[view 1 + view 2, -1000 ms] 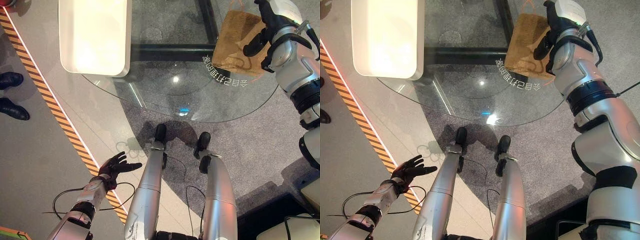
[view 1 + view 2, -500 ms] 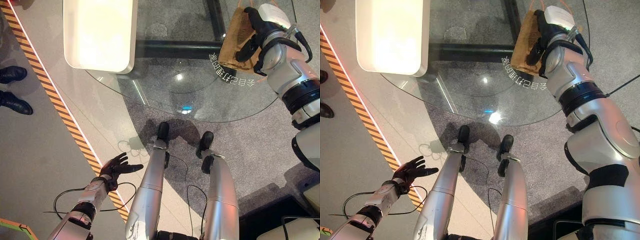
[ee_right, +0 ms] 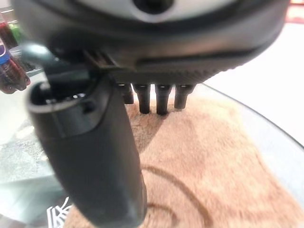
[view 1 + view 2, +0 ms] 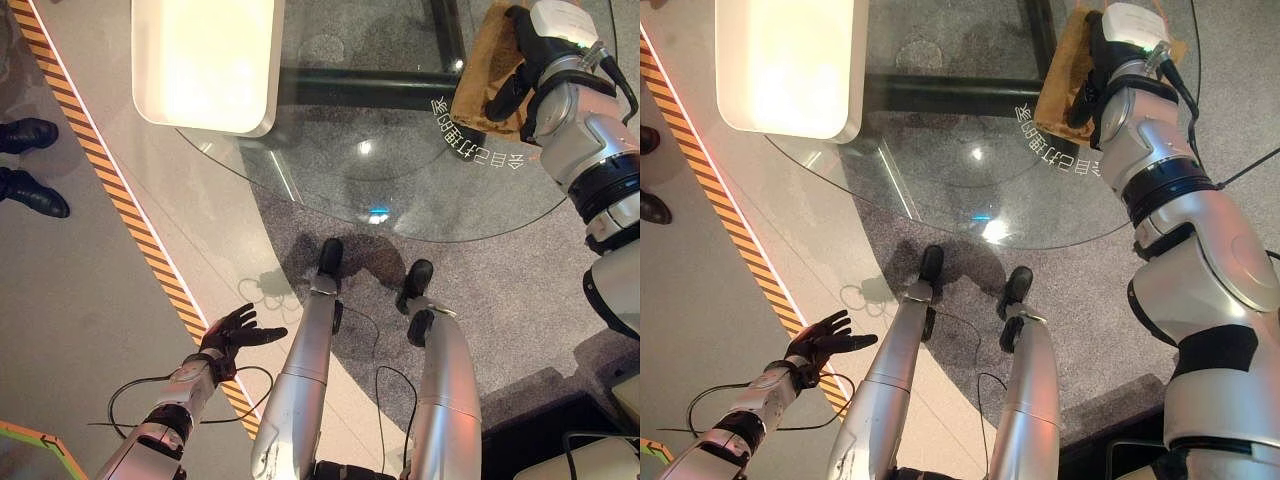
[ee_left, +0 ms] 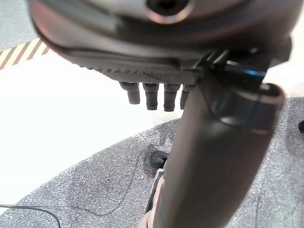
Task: Wipe the table with a cloth and put it in the basket.
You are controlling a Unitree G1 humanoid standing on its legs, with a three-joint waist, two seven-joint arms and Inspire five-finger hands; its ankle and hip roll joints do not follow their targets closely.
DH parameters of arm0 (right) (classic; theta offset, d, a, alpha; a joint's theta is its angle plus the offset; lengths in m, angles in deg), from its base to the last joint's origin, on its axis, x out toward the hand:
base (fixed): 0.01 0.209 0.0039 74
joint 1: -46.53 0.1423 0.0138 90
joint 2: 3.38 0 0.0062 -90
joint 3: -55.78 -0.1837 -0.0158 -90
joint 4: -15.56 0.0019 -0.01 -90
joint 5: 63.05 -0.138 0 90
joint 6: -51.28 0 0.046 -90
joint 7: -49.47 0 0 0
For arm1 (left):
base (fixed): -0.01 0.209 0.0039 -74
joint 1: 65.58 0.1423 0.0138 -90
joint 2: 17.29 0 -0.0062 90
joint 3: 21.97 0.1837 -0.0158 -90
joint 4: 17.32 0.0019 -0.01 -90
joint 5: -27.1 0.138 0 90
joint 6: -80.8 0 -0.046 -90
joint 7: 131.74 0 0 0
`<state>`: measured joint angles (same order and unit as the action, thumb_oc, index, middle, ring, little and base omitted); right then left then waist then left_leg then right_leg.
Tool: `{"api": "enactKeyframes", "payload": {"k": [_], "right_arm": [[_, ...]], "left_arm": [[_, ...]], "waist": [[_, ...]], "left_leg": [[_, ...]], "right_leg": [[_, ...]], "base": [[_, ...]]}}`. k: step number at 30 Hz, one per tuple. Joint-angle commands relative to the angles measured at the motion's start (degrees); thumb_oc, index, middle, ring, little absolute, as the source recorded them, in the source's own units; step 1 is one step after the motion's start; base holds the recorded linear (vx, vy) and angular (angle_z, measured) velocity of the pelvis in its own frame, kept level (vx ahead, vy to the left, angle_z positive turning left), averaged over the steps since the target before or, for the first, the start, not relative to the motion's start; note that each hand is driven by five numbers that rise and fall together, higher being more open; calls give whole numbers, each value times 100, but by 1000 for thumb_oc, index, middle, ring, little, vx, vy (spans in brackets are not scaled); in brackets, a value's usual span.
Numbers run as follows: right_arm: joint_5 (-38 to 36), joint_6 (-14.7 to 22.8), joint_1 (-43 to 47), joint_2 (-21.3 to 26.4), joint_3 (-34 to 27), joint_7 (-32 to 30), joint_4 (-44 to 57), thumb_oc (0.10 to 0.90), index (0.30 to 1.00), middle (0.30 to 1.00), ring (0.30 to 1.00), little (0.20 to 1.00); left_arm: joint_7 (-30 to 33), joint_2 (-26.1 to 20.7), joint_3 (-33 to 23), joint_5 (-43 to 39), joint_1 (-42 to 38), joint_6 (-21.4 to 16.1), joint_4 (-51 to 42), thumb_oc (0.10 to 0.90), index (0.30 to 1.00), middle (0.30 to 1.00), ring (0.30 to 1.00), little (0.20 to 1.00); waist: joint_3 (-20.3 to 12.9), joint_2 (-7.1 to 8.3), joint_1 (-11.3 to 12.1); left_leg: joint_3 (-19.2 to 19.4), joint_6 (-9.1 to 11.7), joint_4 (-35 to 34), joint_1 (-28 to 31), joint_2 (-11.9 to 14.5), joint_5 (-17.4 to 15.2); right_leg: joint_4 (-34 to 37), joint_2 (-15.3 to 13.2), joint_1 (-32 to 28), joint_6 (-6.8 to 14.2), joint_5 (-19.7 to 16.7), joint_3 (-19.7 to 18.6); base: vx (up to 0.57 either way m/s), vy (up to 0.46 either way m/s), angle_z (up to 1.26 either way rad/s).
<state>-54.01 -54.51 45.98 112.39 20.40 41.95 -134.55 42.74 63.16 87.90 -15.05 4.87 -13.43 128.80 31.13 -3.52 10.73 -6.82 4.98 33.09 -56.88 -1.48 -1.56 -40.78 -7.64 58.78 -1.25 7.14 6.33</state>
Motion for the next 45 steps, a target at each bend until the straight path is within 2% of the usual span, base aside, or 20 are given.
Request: {"api": "enactKeyframes", "payload": {"k": [1,12,23,24,33,42,45], "right_arm": [[356,8,970,533,579,-428,-84,800,900,900,900,900],[217,-87,1025,592,626,-976,-75,800,900,900,900,900],[192,-123,1034,594,612,-925,-166,800,900,900,900,900],[292,-100,1038,590,591,-1092,-168,800,900,900,900,900],[259,-150,1108,604,707,-1295,-248,800,900,900,900,900],[207,-400,1176,634,670,-1683,-390,800,900,900,900,900],[146,-386,1132,624,617,-1621,-421,800,900,900,900,900]], "left_arm": [[60,-136,52,-221,757,-57,-112,800,900,900,900,900],[42,-172,162,-314,811,-112,-210,800,900,900,900,900],[23,-189,174,-355,755,-46,-259,800,900,900,900,900],[-22,-229,154,-347,785,-56,-240,800,900,900,900,900],[-54,-243,169,-380,777,-96,-249,800,900,900,900,900],[-85,-227,219,-405,805,-138,-244,800,900,900,900,900],[-67,-220,228,-410,777,-131,-232,800,900,900,900,900]], "waist": [[-133,-359,-75],[-133,-394,-76],[-133,-406,-68],[-133,-401,-56],[-133,-412,-49],[-133,-428,-60],[-133,-433,-69]], "left_leg": [[-80,-315,-211,34,-182,-26],[-107,-338,-241,-40,-219,-28],[-92,-325,-292,-22,-196,4],[-90,-326,-262,-58,-189,-11],[-77,-325,-285,-39,-193,-3],[-65,-329,-295,-37,-188,-22],[-58,-326,-319,-9,-186,-25]], "right_leg": [[334,155,-175,254,-29,-136],[353,188,-90,257,-34,-145],[401,156,-122,270,-44,-125],[379,134,-80,276,-57,-101],[420,130,-111,280,-61,-83],[453,138,-113,269,-53,-80],[473,143,-137,270,-43,-78]], "base": [[0,0,0],[0,0,0],[0,0,0],[0,0,0],[1,-1,0],[0,0,0],[0,0,0]]}}
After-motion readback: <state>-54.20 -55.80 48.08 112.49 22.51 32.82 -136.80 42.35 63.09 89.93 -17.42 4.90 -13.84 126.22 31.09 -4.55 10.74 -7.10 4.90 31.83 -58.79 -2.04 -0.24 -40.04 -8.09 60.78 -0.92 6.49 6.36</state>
